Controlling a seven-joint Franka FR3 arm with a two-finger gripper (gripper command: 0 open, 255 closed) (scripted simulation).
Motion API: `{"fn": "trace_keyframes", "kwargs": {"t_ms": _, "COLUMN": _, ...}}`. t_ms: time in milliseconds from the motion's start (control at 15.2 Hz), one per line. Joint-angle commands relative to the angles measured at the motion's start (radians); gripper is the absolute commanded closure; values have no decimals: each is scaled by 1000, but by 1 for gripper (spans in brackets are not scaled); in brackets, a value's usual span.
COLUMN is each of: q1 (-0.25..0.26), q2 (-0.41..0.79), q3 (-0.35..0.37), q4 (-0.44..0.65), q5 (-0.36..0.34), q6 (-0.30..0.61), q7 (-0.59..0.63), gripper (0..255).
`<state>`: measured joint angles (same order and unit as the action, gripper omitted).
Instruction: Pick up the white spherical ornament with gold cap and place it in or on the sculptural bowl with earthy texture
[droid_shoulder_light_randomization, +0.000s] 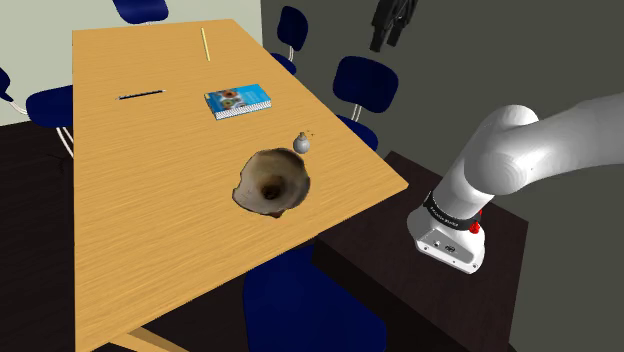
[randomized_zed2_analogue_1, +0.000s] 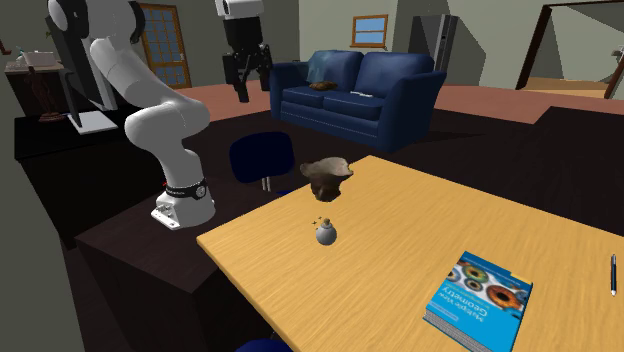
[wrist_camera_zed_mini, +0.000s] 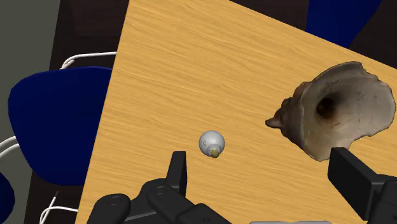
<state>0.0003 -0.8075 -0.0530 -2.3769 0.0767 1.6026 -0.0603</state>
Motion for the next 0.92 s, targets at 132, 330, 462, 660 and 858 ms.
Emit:
{"fn": "trace_keyframes", "kwargs": {"t_ms": 132, "q1": -1, "q2": 41, "q3": 25, "q4": -29, "q5": 1, "q6": 63, "q7": 29, "gripper": 0}}
{"fn": "trace_keyframes", "kwargs": {"t_ms": 330, "q1": -4, "q2": 113, "q3": 61, "q4": -63, "q5": 0, "q6": 157, "q7": 73, "gripper": 0}}
{"fn": "trace_keyframes", "kwargs": {"t_ms": 462, "q1": -6, "q2": 169, "q3": 84, "q4": -78, "q5": -3, "q6": 219, "q7": 104, "gripper": 0}}
{"fn": "trace_keyframes", "kwargs": {"t_ms": 660, "q1": -12, "q2": 262, "q3": 117, "q4": -91, "q5": -12, "q6": 310, "q7": 152, "gripper": 0}}
{"fn": "trace_keyframes", "kwargs": {"t_ms": 858, "q1": -19, "q2": 366, "q3": 148, "q4": -90, "q5": -28, "q6": 398, "q7": 204, "gripper": 0}}
